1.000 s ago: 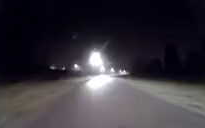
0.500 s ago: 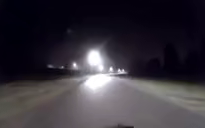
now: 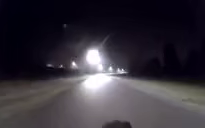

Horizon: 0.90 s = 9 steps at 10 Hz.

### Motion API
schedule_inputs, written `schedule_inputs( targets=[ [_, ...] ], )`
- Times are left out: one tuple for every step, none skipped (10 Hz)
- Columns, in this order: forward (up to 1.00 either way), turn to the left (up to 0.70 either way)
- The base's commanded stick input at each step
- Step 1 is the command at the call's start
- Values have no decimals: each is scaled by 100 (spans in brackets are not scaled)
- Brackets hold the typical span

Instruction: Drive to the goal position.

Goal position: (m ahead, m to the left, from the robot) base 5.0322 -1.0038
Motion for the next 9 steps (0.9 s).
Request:
schedule_inputs(
  targets=[
    [100,5],
    [100,5],
    [100,6],
    [100,8],
    [100,10],
    [100,12],
    [100,14],
    [100,15],
    [100,16]
  ],
)
